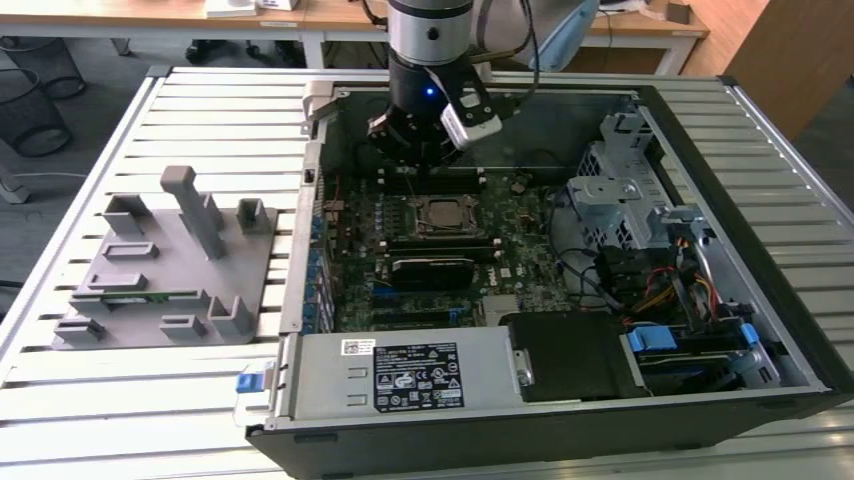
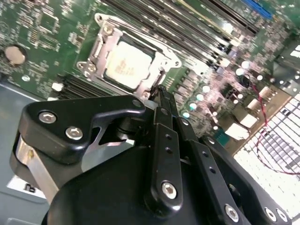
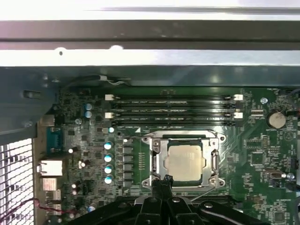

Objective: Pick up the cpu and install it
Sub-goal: 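Install the first cpu locking lever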

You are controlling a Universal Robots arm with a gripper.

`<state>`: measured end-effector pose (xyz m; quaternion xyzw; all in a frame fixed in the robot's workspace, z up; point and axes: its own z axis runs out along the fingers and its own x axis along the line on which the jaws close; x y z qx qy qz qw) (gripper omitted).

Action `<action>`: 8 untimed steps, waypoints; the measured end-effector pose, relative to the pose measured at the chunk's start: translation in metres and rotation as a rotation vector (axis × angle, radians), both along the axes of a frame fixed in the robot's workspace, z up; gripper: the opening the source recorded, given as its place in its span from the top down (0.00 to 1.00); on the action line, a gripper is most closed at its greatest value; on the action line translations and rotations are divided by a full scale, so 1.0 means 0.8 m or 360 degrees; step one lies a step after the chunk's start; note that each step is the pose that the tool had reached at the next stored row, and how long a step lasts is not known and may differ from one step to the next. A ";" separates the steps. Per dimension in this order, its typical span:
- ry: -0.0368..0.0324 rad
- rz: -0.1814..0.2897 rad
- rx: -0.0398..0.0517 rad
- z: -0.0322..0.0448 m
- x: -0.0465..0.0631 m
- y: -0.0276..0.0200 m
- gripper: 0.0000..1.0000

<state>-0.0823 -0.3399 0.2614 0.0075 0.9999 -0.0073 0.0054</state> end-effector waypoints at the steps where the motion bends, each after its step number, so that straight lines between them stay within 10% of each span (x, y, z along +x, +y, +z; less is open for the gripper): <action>1: 0.0000 0.0000 0.0000 -0.0001 -0.003 0.0000 0.89; 8: -0.0001 0.0000 0.0000 -0.0006 -0.017 0.0003 0.89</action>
